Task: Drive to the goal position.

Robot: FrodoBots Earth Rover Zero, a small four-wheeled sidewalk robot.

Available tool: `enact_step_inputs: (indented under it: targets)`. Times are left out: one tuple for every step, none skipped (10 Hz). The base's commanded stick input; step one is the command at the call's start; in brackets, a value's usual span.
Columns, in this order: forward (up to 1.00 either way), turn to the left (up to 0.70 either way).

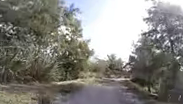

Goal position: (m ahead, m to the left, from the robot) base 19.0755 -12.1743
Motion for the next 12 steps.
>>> enact_step_inputs:
  targets:
    - [0.70, 0.00]
    - [0.70, 0.00]
    - [0.70, 0.00]
    - [0.70, 0.00]
    - [0.70, 0.00]
    - [0.70, 0.00]
    - [0.70, 0.00]
    - [0.70, 0.00]
    - [0.70, 0.00]
    - [0.70, 0.00]
    - [0.70, 0.00]
    - [0.70, 0.00]
